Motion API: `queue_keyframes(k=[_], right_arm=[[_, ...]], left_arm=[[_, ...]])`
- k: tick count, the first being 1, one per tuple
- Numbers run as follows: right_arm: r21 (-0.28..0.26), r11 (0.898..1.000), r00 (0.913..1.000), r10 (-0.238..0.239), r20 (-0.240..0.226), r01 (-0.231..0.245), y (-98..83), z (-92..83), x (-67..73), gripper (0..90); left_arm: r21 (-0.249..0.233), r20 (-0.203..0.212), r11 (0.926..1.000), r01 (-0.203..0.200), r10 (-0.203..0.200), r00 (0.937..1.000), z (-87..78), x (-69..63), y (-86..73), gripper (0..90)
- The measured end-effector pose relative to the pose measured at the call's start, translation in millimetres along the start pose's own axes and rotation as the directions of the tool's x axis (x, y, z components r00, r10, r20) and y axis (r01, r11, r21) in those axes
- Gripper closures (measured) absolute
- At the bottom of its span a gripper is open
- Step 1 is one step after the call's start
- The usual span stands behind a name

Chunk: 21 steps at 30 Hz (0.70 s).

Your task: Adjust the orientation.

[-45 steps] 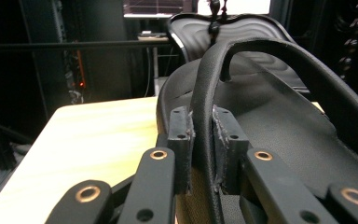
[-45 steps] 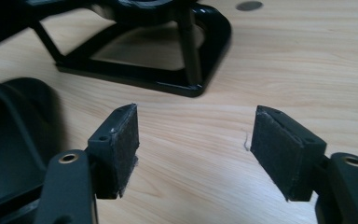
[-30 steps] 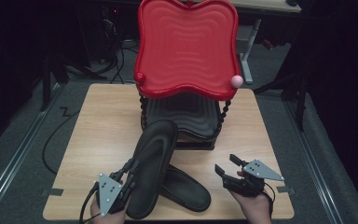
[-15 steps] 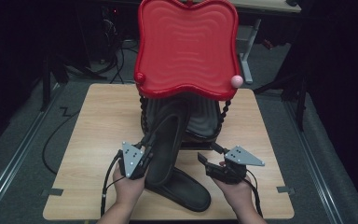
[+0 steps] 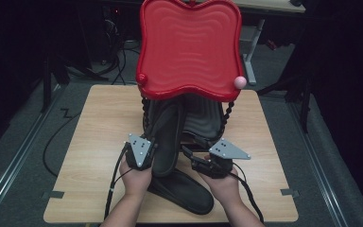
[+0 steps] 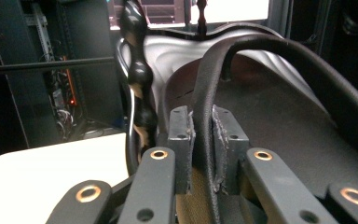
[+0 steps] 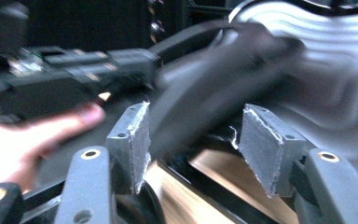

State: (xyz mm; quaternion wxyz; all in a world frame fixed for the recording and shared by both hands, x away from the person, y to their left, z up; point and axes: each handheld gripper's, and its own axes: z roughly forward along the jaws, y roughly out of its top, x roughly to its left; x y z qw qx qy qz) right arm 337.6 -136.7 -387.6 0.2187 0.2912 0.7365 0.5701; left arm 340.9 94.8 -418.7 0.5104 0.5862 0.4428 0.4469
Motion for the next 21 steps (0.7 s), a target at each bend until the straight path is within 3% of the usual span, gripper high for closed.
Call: queue_keyframes(k=[6, 11, 14, 16, 19, 21], right_arm=[[0.017, 1.0, 0.9999, -0.011, -0.013, 0.011, 1.2, 25.4, 1.3, 52.7], [0.042, 0.998, 0.9989, -0.041, 0.025, 0.039, 0.1, 42.2, -2.5, 67.1], [0.037, 0.999, 0.9961, -0.04, 0.079, 0.037, -2.3, 51.4, -7.8, 79.8], [0.044, 0.998, 0.9942, -0.042, 0.099, 0.038, -3.6, 54.4, -9.3, 80.7], [0.045, 0.998, 0.9916, -0.04, 0.123, 0.035, -4.4, 55.7, -10.8, 82.7], [0.038, 0.999, 0.9897, -0.03, 0.14, 0.025, -5.0, 56.3, -12.6, 84.0]], left_arm=[[0.003, 0.005, 1.0, 0.001, -0.001, 1.0, 13.8, -4.9, -4.4, 79.0], [0.004, 0.009, 1.0, 0.009, -0.009, 0.9999, 19.9, -3.0, -2.3, 78.6], [0.037, 0.052, 0.9987, 0.035, -0.037, 0.998, 26.9, 3.1, -5.5, 75.3], [0.023, 0.084, 0.9993, 0.031, -0.033, 0.996, 27.5, 4.8, -7.5, 72.0], [0.034, 0.155, 0.9981, 0.051, -0.056, 0.9864, 21.3, 11.4, -6.5, 67.3], [0.033, 0.178, 0.9985, 0.043, -0.048, 0.9828, 15.6, 12.1, -9.3, 64.0]])
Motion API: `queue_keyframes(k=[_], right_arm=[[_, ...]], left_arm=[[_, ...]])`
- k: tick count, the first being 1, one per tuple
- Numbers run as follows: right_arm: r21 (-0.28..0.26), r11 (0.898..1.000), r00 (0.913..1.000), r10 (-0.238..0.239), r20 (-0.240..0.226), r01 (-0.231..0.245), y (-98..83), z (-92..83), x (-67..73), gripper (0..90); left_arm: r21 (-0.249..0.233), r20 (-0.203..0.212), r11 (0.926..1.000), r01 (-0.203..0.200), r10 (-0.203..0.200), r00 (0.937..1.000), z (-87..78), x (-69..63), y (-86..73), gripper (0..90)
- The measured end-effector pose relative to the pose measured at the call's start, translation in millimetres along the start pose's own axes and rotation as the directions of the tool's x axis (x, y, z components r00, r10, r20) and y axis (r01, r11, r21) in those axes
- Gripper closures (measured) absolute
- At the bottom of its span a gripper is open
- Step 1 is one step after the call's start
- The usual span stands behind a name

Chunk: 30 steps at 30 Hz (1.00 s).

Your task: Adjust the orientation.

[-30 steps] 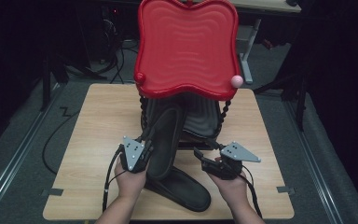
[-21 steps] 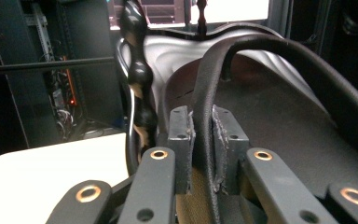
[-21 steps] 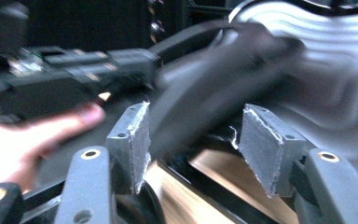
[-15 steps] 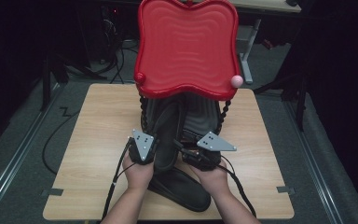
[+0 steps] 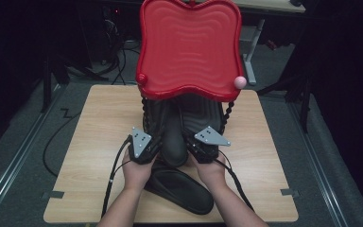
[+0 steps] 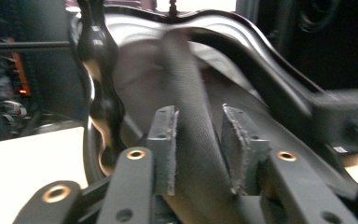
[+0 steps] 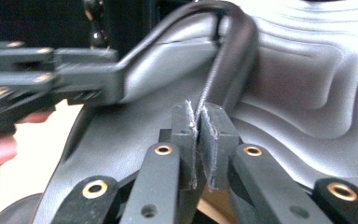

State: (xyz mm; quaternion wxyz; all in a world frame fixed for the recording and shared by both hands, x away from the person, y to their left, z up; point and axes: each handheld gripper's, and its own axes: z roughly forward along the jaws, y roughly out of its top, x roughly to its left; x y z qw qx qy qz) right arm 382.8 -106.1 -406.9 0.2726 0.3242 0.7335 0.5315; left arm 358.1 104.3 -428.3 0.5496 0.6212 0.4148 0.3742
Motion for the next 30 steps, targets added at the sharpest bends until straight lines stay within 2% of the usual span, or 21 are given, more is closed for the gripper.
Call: queue_keyframes(k=[5, 8, 9, 10, 11, 15, 18, 20, 21, 23, 25, 27, 29, 30], right_arm=[[-0.002, 1.0, 0.9997, 0.003, 0.026, -0.002, -2.1, 2.7, 1.6, 84.6], [-0.001, 1.0, 0.9995, -0.003, 0.033, 0.003, -2.0, 2.2, 2.1, 84.7], [-0.001, 1.0, 0.9994, -0.005, 0.034, 0.005, -2.0, 2.2, 2.2, 84.7], [-0.001, 1.0, 0.9993, -0.006, 0.036, 0.006, -2.0, 2.2, 2.1, 84.7], [-0.003, 1.0, 0.9991, -0.004, 0.043, 0.005, -1.9, 2.4, 1.7, 84.8], [-0.014, 1.0, 0.9985, -0.005, 0.055, 0.006, 1.0, 6.8, -2.4, 84.8], [-0.01, 1.0, 0.9983, 0.012, 0.058, -0.011, 5.9, 13.3, -7.4, 84.3], [-0.012, 1.0, 0.9986, 0.021, 0.049, -0.021, 8.9, 17.1, -11.2, 78.4], [-0.02, 1.0, 0.9986, 0.024, 0.047, -0.024, 10.2, 15.0, -12.5, 72.1], [-0.03, 0.999, 0.999, 0.018, 0.041, -0.016, 10.3, 7.5, -11.6, 70.5], [-0.054, 0.998, 0.9994, -0.007, 0.034, 0.009, 4.8, -11.2, -5.5, 71.6], [-0.055, 0.998, 0.9999, -0.011, 0.012, 0.011, -5.6, -28.4, 1.6, 80.3], [-0.042, 0.999, 0.9994, -0.034, -0.008, 0.033, -19.0, -41.0, 10.7, 88.8], [-0.033, 0.999, 0.9989, -0.043, -0.018, 0.043, -24.1, -43.8, 14.1, 89.9]], left_arm=[[0.002, 0.025, 0.9999, -0.017, 0.017, 0.9996, -16.1, -7.1, -8.3, 58.8], [0.006, 0.014, 0.9999, -0.015, 0.015, 0.9998, -21.3, -15.1, -13.0, 58.9], [0.005, -0.01, 0.9995, -0.031, 0.031, 0.9995, -21.6, -17.8, -14.5, 59.6], [0.002, -0.025, 0.9993, -0.038, 0.038, 0.999, -21.4, -18.5, -15.1, 64.8], [-0.005, -0.022, 0.9994, -0.033, 0.033, 0.9992, -19.9, -17.7, -15.1, 68.6], [-0.003, -0.043, 0.9991, -0.042, 0.042, 0.9982, -9.4, -15.6, -10.0, 73.0], [0.002, -0.077, 0.9993, -0.037, 0.037, 0.9963, 0.0, -14.2, -3.3, 73.7], [0.009, -0.086, 0.9995, -0.031, 0.031, 0.9958, 3.4, -14.9, -0.3, 73.9], [0.011, -0.088, 0.9993, -0.035, 0.036, 0.9955, 4.1, -15.5, 0.1, 73.9], [0.01, -0.092, 0.9988, -0.047, 0.048, 0.9946, 4.9, -17.1, 0.5, 73.9], [0.008, -0.096, 0.9986, -0.053, 0.053, 0.994, 5.0, -17.7, -0.1, 73.9], [0.006, -0.097, 0.9986, -0.052, 0.052, 0.9939, 5.2, -16.9, -0.4, 74.0], [0.007, -0.107, 0.9984, -0.055, 0.056, 0.9927, 5.3, -15.2, -0.2, 75.5], [0.005, -0.102, 0.9986, -0.052, 0.053, 0.9934, 5.8, -13.6, 0.1, 75.8]])
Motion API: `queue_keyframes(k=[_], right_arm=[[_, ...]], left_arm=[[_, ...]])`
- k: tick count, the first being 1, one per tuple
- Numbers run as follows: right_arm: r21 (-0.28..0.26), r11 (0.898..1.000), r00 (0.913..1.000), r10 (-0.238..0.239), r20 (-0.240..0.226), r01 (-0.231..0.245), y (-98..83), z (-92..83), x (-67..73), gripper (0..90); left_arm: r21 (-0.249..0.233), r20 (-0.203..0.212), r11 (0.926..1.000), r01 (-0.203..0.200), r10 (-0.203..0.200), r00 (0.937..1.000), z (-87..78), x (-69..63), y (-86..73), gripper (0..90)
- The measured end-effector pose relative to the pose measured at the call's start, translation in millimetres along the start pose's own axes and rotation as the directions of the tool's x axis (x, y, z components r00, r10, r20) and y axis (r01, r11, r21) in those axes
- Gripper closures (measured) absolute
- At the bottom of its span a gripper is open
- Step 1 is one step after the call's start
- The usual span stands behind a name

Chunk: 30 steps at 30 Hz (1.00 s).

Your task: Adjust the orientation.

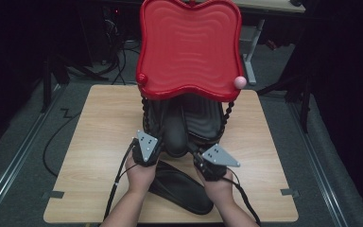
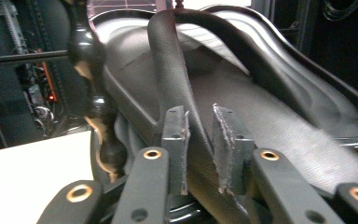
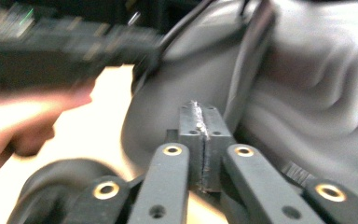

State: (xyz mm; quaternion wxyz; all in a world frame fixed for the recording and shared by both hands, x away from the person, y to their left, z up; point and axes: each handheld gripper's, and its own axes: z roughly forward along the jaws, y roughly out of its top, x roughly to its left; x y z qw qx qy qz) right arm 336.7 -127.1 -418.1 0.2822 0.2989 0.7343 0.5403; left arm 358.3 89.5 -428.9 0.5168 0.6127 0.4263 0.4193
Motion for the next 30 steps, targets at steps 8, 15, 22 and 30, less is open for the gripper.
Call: queue_keyframes(k=[8, 15, 22, 30], right_arm=[[0.092, 0.994, 0.9972, -0.057, -0.049, 0.061, -27.0, 16.1, 23.4, 90.0], [0.092, 0.994, 0.9962, -0.057, -0.067, 0.063, -26.1, 27.8, 26.3, 90.0], [0.096, 0.992, 0.9948, -0.075, -0.069, 0.081, -28.6, 32.7, 31.4, 90.0], [0.097, 0.993, 0.9957, -0.067, -0.064, 0.073, -23.6, 40.1, 31.5, 90.0]], left_arm=[[-0.003, -0.01, 1.0, -0.009, 0.009, 0.9999, 4.9, 4.1, 4.1, 76.5], [0.006, -0.026, 0.9998, -0.019, 0.019, 0.9995, 12.4, 6.1, 9.9, 77.2], [-0.003, -0.031, 1.0, -0.009, 0.009, 0.9995, 13.2, 7.4, 8.3, 77.7], [-0.027, 0.025, 0.9996, 0.002, -0.001, 0.9997, 0.2, 8.1, 9.4, 66.8]])
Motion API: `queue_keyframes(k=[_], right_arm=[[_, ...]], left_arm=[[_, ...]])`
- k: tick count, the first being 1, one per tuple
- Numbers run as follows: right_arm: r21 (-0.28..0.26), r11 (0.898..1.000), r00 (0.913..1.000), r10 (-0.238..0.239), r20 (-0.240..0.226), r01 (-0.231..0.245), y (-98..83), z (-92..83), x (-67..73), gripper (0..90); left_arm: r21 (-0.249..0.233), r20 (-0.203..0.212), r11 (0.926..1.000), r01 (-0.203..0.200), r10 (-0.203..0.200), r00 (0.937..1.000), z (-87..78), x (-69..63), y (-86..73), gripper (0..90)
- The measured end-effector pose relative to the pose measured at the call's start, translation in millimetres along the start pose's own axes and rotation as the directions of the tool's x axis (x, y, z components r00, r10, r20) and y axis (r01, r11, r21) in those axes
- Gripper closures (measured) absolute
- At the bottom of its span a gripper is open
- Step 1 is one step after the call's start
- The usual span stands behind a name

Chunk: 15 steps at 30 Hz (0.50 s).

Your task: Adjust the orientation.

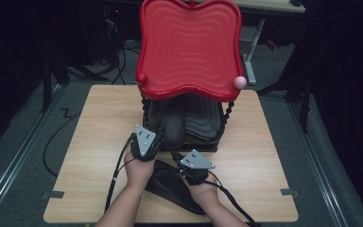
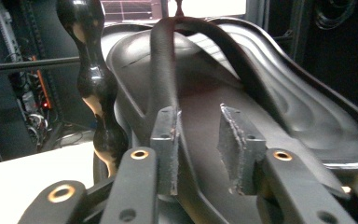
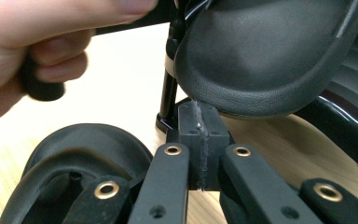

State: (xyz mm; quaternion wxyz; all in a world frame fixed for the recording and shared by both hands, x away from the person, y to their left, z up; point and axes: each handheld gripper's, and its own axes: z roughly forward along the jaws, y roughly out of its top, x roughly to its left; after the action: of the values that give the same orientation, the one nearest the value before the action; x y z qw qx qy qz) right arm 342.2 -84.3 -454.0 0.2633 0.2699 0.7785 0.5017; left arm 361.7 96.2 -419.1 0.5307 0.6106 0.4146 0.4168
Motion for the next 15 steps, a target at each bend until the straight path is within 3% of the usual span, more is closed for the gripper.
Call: queue_keyframes(k=[7, 10, 15], right_arm=[[-0.004, 1.0, 0.9999, 0.015, 0.001, -0.015, 6.9, 10.0, -0.7, 89.9], [-0.016, 1.0, 0.9999, 0.013, -0.001, -0.013, 11.6, 13.9, 1.3, 90.0], [-0.033, 0.999, 0.9999, 0.014, 0.0, -0.014, 20.1, 21.1, 4.7, 90.0]], left_arm=[[0.003, 0.007, 0.9992, 0.04, -0.04, 0.9992, -29.6, 10.8, -15.4, 65.9], [0.043, 0.001, 0.999, 0.014, -0.014, 0.9999, -44.6, 21.4, -22.8, 64.6], [0.116, -0.032, 0.9903, -0.078, 0.082, 0.9961, -72.3, 38.4, -48.1, 62.2]])
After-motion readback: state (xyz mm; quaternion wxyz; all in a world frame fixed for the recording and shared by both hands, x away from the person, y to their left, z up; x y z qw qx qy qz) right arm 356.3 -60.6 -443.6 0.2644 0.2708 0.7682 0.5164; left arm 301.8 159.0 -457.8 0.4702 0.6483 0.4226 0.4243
